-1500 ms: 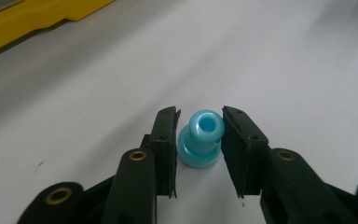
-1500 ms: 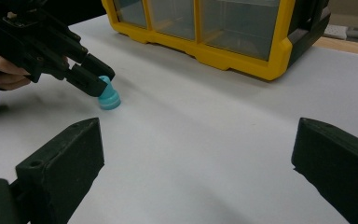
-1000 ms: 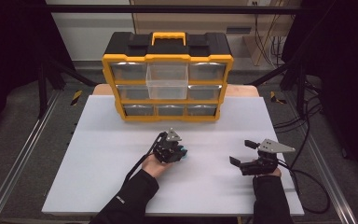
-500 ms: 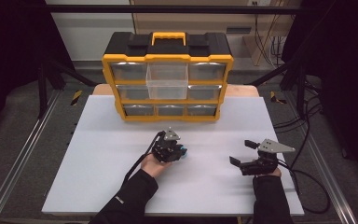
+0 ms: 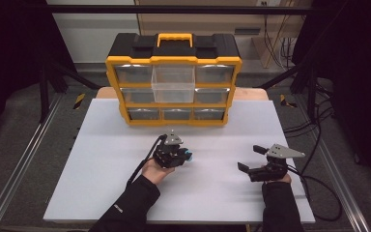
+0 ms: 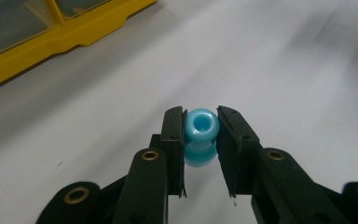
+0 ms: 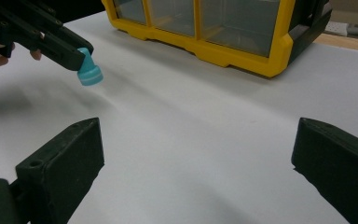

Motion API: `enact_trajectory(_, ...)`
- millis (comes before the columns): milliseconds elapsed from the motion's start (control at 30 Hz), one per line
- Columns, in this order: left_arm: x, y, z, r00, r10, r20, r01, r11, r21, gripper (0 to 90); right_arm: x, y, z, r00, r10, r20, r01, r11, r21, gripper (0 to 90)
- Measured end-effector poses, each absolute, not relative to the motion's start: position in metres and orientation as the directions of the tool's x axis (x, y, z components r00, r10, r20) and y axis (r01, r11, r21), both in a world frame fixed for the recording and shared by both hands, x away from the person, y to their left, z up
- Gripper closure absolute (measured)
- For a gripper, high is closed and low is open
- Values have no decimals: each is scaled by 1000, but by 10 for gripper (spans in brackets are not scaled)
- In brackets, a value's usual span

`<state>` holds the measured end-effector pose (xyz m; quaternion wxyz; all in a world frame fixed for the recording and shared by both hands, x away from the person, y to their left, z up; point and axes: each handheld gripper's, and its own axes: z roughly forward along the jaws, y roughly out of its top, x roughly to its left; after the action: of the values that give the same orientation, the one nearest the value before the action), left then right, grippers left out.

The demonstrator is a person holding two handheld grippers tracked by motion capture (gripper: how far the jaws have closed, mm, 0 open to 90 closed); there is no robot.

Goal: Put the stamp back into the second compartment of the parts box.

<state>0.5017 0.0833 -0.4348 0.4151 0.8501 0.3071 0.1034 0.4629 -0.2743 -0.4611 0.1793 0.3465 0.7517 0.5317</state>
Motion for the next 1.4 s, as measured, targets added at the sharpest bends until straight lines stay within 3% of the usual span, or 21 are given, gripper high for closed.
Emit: enact_trajectory(1400,478,131,-385,792,606,-70,397,-425,814,724,464,-274,-462,-688,719,99,340,199,919,28)
